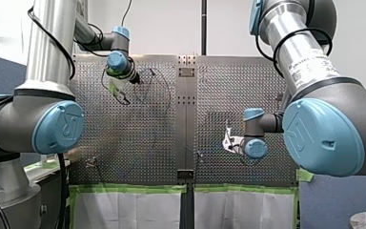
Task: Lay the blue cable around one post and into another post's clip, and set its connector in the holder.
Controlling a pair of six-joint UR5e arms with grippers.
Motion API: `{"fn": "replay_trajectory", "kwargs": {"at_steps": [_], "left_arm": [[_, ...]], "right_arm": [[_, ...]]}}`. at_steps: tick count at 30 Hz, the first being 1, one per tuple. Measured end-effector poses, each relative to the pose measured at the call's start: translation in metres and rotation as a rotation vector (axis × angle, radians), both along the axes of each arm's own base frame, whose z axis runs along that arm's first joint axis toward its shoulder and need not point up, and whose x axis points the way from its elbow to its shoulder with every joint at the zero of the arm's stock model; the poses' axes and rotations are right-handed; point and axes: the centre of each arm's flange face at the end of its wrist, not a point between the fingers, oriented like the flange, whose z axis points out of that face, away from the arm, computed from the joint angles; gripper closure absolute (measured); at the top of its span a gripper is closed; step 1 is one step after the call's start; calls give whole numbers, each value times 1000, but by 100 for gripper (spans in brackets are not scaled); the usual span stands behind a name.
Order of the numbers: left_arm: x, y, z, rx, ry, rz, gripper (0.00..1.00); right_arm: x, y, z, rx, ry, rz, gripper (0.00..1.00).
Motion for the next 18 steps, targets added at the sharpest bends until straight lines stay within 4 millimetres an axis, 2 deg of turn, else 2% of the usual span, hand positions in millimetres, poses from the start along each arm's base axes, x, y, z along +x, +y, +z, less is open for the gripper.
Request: {"fn": "replay_trajectory", "kwargs": {"at_steps": [7, 18], "left_arm": [[-5, 0, 11, -61, -12, -5, 0], [-18, -4, 10, -127, 62, -23, 0]], "right_arm": [[1, 1, 0, -2, -1, 2, 67], [2, 1, 0, -2, -1, 3, 67]]}}
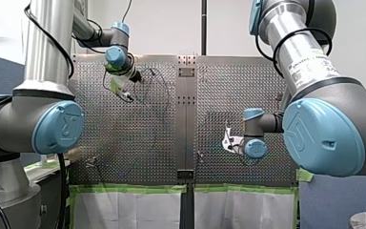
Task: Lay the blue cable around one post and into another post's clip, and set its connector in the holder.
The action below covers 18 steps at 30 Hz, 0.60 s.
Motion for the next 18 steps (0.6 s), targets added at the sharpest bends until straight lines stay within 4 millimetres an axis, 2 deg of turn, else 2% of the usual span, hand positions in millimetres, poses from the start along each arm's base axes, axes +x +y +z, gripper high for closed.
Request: {"fn": "replay_trajectory", "kwargs": {"at_steps": [12, 18], "left_arm": [[-20, -7, 5, 103, 58, -34, 0], [-29, -7, 15, 140, 48, -32, 0]], "right_arm": [[1, 1, 0, 1, 0, 2, 67], [2, 2, 0, 2, 1, 4, 67]]}}
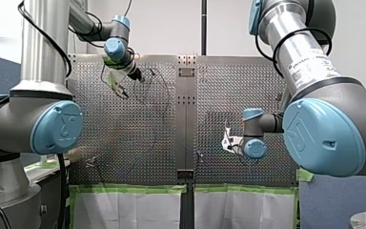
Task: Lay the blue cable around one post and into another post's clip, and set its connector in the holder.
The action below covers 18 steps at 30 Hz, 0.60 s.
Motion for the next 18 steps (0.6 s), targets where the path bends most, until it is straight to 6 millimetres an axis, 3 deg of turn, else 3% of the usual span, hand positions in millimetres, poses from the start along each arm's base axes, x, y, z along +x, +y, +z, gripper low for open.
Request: {"fn": "replay_trajectory", "kwargs": {"at_steps": [18], "left_arm": [[-43, -4, 42, 82, -36, -9, 0]], "right_arm": [[1, 0, 1, -4, -9, 2, 67]]}}
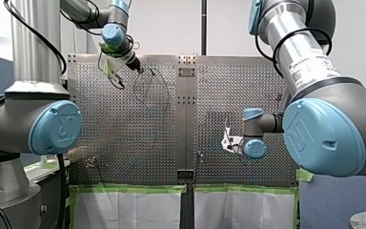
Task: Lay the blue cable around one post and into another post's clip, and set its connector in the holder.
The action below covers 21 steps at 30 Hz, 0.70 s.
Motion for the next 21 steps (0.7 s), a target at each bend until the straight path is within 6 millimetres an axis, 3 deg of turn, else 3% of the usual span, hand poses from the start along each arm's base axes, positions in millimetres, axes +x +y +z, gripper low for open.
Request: {"fn": "replay_trajectory", "kwargs": {"at_steps": [7, 21], "left_arm": [[-16, 4, 20, 30, -35, 16, 0], [-11, 17, 49, 154, -24, 73, 0]], "right_arm": [[0, 0, 0, -2, -5, 2, 67], [2, -1, 2, -16, -13, 6, 67]]}}
